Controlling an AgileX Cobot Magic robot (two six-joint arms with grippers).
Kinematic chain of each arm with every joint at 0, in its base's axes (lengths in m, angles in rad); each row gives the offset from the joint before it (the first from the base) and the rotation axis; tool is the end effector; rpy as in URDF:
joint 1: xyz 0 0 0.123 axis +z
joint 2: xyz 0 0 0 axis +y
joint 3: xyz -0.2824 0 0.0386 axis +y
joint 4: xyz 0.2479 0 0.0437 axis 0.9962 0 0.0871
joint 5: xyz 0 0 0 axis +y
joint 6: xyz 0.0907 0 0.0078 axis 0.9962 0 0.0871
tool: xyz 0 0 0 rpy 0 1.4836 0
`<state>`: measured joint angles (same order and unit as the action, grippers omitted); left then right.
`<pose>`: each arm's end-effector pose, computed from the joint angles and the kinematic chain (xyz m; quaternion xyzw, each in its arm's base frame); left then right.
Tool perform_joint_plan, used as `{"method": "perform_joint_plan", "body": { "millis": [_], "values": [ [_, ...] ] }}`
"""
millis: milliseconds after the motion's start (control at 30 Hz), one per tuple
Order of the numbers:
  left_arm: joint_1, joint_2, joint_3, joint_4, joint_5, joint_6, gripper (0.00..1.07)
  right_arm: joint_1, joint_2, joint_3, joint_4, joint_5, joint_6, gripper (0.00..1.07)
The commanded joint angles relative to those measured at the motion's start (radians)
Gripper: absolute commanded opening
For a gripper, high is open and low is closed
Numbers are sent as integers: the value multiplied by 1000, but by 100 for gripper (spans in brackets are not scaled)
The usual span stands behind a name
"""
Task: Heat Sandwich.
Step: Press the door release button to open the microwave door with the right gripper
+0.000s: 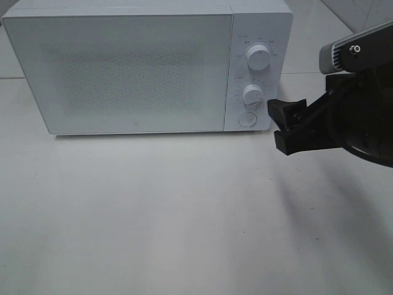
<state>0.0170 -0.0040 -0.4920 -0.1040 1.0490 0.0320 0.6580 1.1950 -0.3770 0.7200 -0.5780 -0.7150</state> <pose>-0.0041 -0.0083 0.2762 0.0080 0.8500 -0.0391 0.5252 0.1904 0.1058 0.2257 -0.1801 0.7708 0.0286 0.6104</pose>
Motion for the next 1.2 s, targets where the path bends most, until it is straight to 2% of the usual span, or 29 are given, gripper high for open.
{"method": "perform_joint_plan", "body": {
  "millis": [33,100,133,167,233,267,367,433,500,600,700,733,800,900,967,1033,1200],
  "values": [
    [-5,-22,1,-6,-15,-4,84,-26,-7,-19,-158,99,196,81],
    [-5,-22,1,-6,-15,-4,84,-73,-7,-38,-324,202,367,80],
    [-5,-22,1,-6,-15,-4,84,-149,-7,-70,-514,326,543,79],
    [-5,-22,1,-6,-15,-4,84,-149,-7,-70,-514,326,543,79],
    [-5,-22,1,-6,-15,-4,84,-225,-7,-123,-720,485,753,79],
    [-5,-22,1,-6,-15,-4,84,-299,-7,-182,-911,667,979,78],
    [-5,-22,1,-6,-15,-4,84,-349,-13,-224,-1007,810,1110,77],
    [-5,-22,1,-6,-15,-4,84,-410,-50,-251,-979,978,1073,76],
    [-5,-22,1,-6,-15,-4,84,-425,-73,-251,-942,1003,1032,76],
    [-5,-22,1,-6,-15,-4,84,-485,-180,-236,-720,1114,795,76],
    [-5,-22,1,-6,-15,-4,84,-516,-257,-221,-647,1159,725,76],
    [-5,-22,1,-6,-15,-4,84,-539,-344,-205,-636,1193,715,76],
    [-5,-22,1,-6,-15,-4,84,-549,-382,-196,-636,1208,715,76],
    [-5,-22,1,-6,-15,-4,84,-588,-563,-177,-655,1290,715,76],
    [-5,-22,1,-6,-15,-4,84,-592,-600,-176,-661,1304,715,76],
    [-5,-22,1,-6,-15,-4,84,-598,-727,-172,-670,1353,715,76],
    [-5,-22,1,-6,-15,-4,84,-598,-892,-164,-671,1451,721,76]
  ]
}}
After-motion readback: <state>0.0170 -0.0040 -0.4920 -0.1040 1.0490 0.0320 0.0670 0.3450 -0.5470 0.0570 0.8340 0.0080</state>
